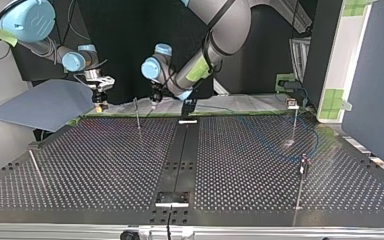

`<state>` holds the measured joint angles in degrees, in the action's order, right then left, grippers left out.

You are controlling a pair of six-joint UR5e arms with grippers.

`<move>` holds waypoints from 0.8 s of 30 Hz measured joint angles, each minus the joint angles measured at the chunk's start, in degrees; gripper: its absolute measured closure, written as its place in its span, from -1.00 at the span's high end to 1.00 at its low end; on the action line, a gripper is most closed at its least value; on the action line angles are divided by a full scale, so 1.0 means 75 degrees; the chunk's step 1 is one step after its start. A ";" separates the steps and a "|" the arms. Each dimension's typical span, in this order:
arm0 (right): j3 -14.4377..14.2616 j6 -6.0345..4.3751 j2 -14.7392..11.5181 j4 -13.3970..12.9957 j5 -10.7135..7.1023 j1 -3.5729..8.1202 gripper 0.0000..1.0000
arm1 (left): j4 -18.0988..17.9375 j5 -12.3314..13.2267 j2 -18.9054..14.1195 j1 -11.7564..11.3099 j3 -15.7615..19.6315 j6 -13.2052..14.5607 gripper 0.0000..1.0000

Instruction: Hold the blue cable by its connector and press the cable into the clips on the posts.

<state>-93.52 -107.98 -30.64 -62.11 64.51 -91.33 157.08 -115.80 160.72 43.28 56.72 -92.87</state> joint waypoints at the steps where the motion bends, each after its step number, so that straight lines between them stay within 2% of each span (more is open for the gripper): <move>1: 0.0001 0.0001 0.0000 0.0000 0.0001 0.0000 -1.00 | 0.0022 -0.0001 -0.0001 0.0008 0.0054 0.0057 1.00; 7: 0.0001 0.0004 0.0000 0.0004 0.0002 -0.0003 -1.00 | 0.0066 0.0227 -0.0002 0.0147 0.0201 0.0404 1.00; 13: 0.0000 0.0005 0.0000 0.0016 0.0002 -0.0011 -1.00 | 0.0060 0.0524 -0.0004 0.0296 0.0138 0.0389 1.00; 24: 0.0001 0.0020 0.0000 0.0030 0.0000 -0.0051 -1.00 | 0.0017 0.0316 -0.0058 0.0552 -0.0033 0.0234 1.00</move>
<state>-93.51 -107.83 -30.64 -61.88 64.51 -91.71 157.20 -113.43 160.29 47.42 56.47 -91.12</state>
